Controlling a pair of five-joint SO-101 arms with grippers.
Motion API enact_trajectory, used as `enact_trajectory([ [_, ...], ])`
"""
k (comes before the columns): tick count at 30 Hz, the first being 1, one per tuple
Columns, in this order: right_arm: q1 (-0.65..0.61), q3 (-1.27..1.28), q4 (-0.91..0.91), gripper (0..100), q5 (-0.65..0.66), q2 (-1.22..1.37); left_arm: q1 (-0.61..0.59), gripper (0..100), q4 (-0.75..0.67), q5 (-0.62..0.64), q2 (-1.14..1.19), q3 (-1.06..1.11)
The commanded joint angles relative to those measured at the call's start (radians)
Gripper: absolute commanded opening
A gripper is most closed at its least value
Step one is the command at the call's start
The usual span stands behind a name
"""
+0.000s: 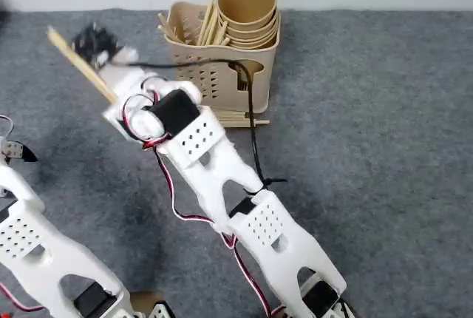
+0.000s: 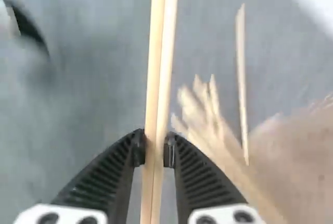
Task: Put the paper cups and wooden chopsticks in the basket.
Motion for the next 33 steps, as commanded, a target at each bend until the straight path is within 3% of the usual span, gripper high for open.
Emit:
enact_trajectory([
  [1,-0.004,-0.038,-0.194,0.7,-0.071,-0.107,0.008,26,0.021,0.012,-0.058,-0.004],
  [10,0.125,-0.037,-0.613,0.7,-0.078,-0.105,0.003,26,0.021,0.012,-0.061,-0.004],
  [19,0.314,-0.038,-0.952,0.7,0.051,-0.019,0.003,26,0.021,0.012,-0.061,-0.004],
  [25,0.357,-0.038,-0.970,0.7,0.068,0.028,0.003,26,0.021,0.012,-0.063,-0.004],
  [33,0.357,-0.038,-0.840,0.7,0.063,0.048,0.005,26,0.021,0.012,-0.060,-0.004],
])
